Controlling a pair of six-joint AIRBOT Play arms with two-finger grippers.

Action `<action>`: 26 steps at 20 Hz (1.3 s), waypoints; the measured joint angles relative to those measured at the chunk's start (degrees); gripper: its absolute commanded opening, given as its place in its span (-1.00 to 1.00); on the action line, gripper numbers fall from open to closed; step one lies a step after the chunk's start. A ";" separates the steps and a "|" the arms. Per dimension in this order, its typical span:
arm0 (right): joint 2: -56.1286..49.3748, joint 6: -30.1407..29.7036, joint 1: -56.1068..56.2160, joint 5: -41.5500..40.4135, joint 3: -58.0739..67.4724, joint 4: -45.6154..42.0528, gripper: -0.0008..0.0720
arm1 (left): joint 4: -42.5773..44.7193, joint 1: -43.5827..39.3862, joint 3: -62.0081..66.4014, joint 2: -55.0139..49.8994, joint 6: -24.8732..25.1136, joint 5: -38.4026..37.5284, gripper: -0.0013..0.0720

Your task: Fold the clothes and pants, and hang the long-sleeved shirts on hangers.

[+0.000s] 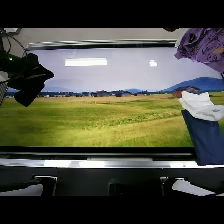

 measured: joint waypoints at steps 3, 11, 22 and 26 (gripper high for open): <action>2.73 -0.20 -0.09 0.00 -4.76 -4.02 -0.89 | 0.00 0.00 0.00 0.00 0.02 0.00 -0.92; 6.71 -1.27 -0.09 2.51 -14.08 -14.14 -0.89 | 0.00 0.00 0.00 0.00 0.09 0.00 -0.91; 10.49 -3.67 -0.11 4.13 -24.48 -25.07 -0.88 | 0.00 0.00 0.00 0.00 0.17 0.00 -0.92; 10.73 -3.87 -0.11 5.33 -27.08 -28.13 -0.88 | 0.00 0.00 0.00 0.00 0.11 0.00 -0.92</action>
